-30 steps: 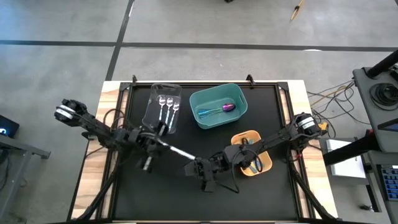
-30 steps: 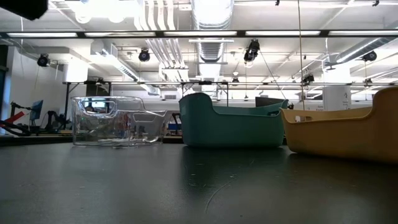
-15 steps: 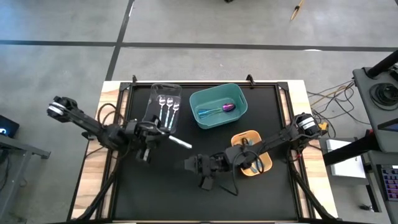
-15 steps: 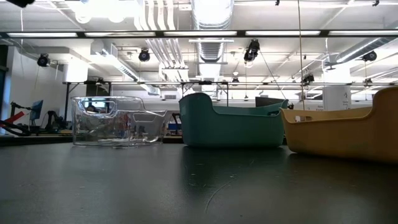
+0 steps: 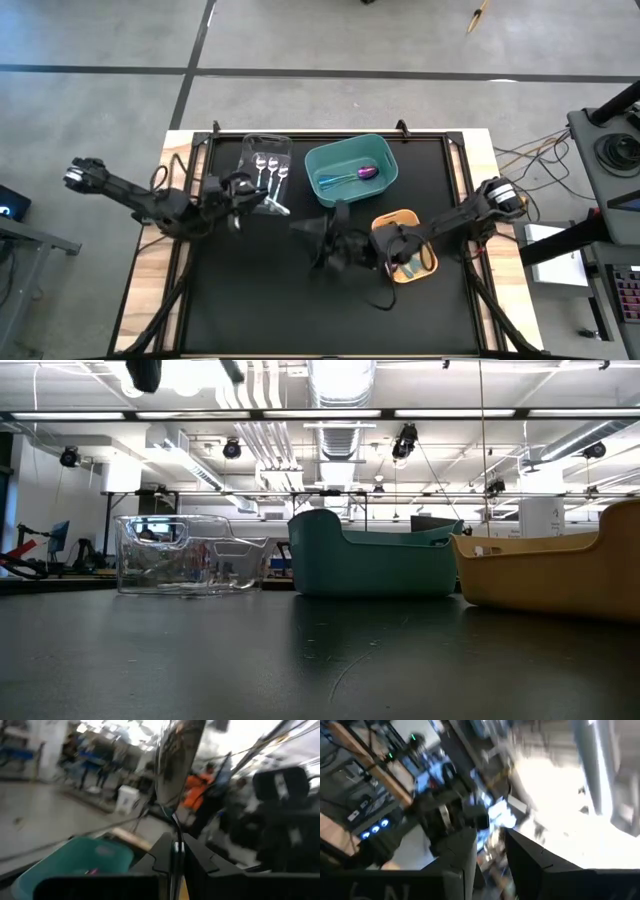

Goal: Sort silverware by color (type)
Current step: Put the patterned blue spoon into the transparent bin

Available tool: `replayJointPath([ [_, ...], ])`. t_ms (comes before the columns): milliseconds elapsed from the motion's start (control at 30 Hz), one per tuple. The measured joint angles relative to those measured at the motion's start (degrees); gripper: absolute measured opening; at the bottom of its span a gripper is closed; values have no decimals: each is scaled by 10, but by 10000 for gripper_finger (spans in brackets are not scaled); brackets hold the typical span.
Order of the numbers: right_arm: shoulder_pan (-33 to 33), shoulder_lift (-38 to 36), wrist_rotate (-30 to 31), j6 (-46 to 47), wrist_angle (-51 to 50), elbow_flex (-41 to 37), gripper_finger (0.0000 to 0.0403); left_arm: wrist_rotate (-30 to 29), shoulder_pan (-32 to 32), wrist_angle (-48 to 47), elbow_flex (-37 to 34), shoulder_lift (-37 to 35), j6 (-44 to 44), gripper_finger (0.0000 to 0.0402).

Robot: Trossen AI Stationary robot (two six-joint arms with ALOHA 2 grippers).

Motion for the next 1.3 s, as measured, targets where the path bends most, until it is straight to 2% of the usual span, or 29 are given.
replayJointPath([
  [100, -16, -21, 35, 96, -66, 0, 88, -1, 32, -109, 25, -9, -58, 9],
  [300, -58, -78, 31, 328, -291, -1, 88, 26, 104, -332, 111, -1, -127, 9],
  [467, -100, -132, -27, 481, -489, -1, 84, 72, 164, -449, 173, 12, -144, 9],
  [600, -123, -167, -77, 558, -580, -13, 75, 114, 218, -516, 204, 22, -148, 9],
  [767, -126, -220, -103, 582, -582, -66, 62, 177, 292, -557, 218, 35, -154, 9],
  [1033, -128, -299, -101, 557, -469, -187, 52, 313, 432, -591, 217, 60, -138, 9],
  [1300, -144, -321, -97, 547, -420, -261, 52, 431, 544, -611, 217, 136, -119, 9],
])
